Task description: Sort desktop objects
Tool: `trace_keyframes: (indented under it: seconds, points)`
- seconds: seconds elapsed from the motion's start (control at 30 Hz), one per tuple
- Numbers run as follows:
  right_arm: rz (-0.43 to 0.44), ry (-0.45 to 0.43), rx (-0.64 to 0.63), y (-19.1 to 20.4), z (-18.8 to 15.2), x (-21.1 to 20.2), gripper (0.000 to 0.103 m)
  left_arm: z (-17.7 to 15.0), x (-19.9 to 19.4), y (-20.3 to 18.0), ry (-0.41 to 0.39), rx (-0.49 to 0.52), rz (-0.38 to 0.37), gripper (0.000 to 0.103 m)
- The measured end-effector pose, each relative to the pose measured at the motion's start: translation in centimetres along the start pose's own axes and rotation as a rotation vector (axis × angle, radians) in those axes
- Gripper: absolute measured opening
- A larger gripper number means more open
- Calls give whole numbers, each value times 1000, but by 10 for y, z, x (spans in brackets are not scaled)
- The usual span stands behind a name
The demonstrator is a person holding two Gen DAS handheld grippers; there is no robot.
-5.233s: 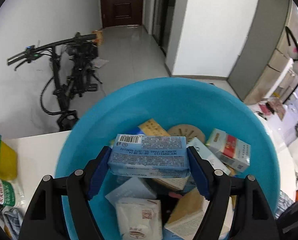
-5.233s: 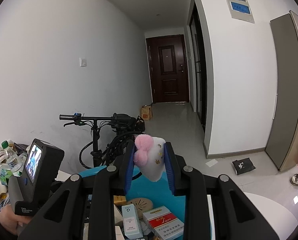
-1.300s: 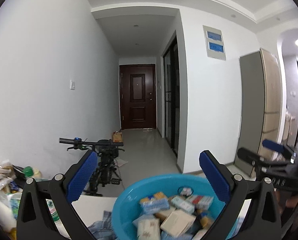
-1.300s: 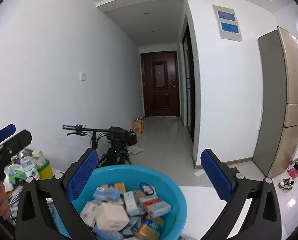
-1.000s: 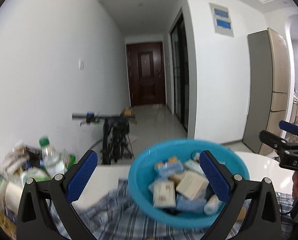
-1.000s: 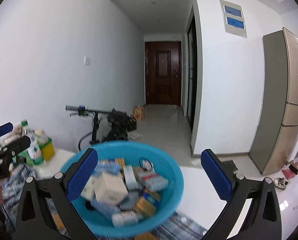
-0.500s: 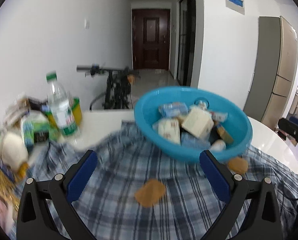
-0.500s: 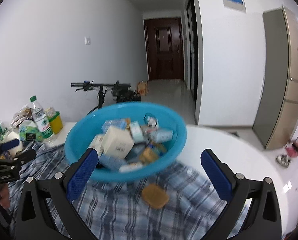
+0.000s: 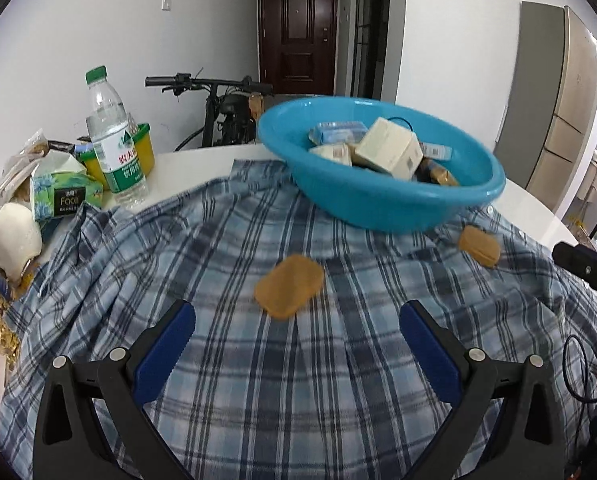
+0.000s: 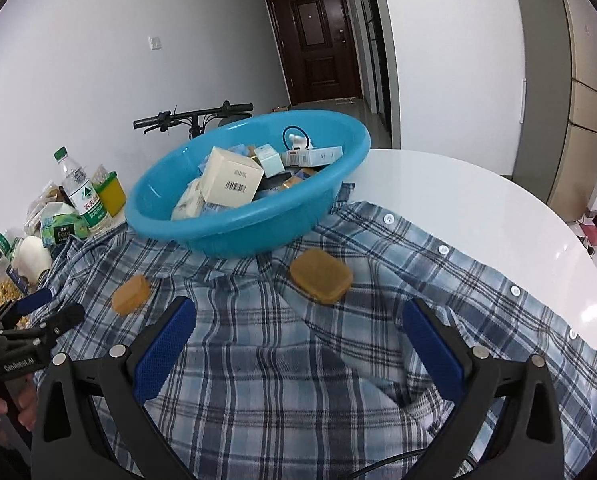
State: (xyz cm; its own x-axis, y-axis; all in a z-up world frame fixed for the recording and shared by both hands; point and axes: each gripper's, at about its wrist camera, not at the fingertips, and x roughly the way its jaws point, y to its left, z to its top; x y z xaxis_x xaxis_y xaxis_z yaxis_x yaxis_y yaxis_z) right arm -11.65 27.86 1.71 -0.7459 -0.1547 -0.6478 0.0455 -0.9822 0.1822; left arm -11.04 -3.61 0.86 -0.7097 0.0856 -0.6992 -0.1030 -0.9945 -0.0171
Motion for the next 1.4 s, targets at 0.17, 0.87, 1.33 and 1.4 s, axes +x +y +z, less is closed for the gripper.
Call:
trace_keyframes:
  seconds: [0.17,0.87,1.33,1.4]
  points:
    - [-5,10,-7,2,-1,1,103,-1,3,4,10,-19,-12,103]
    - [7,77,86,-20,-15,24,103,18,108,13,98,104,-58,103]
    - [-8,124,91,-23,-17,39,103,8,96,11,122,23,-138,61]
    - [-17,127,87,-21,-16,39,103,6,97,7,120,31,-138,61]
